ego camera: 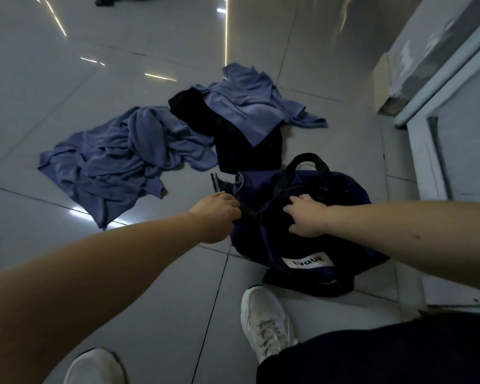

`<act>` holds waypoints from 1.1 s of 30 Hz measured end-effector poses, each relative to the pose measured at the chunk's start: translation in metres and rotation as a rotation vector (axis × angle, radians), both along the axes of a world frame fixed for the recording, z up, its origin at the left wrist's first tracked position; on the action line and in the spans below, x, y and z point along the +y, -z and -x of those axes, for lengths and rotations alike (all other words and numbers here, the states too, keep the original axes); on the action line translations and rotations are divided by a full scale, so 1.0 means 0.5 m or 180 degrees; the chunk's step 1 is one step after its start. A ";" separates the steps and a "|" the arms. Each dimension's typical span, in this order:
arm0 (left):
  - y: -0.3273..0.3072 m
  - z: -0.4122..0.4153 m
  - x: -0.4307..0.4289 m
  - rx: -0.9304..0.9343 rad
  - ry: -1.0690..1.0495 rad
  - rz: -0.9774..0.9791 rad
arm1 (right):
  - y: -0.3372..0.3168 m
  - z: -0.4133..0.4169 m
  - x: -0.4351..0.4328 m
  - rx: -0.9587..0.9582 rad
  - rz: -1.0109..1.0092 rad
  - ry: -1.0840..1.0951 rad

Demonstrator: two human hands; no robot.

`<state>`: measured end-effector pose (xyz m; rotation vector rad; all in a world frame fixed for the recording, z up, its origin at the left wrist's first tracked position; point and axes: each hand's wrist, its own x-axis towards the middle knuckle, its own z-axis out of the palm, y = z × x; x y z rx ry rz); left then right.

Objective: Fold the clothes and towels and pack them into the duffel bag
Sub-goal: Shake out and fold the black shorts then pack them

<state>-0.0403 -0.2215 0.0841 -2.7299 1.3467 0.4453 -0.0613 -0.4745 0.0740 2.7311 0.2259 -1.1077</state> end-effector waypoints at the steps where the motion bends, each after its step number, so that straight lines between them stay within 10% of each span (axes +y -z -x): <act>1: -0.009 -0.002 0.007 -0.0034 -0.0041 0.0024 | -0.026 -0.016 0.012 -0.0080 0.0005 -0.0101; 9: -0.066 -0.072 0.071 -0.0158 -0.0519 -0.0083 | -0.142 -0.143 0.141 -0.0411 -0.0322 -0.0343; 22: 0.078 -0.333 0.059 0.0685 -0.1706 -0.0001 | 0.070 -0.417 0.181 -0.1049 -0.0710 0.0989; 33: 0.235 -0.486 -0.083 0.1774 -0.3341 0.1599 | 0.235 -0.472 0.144 -0.1175 -0.0367 0.1012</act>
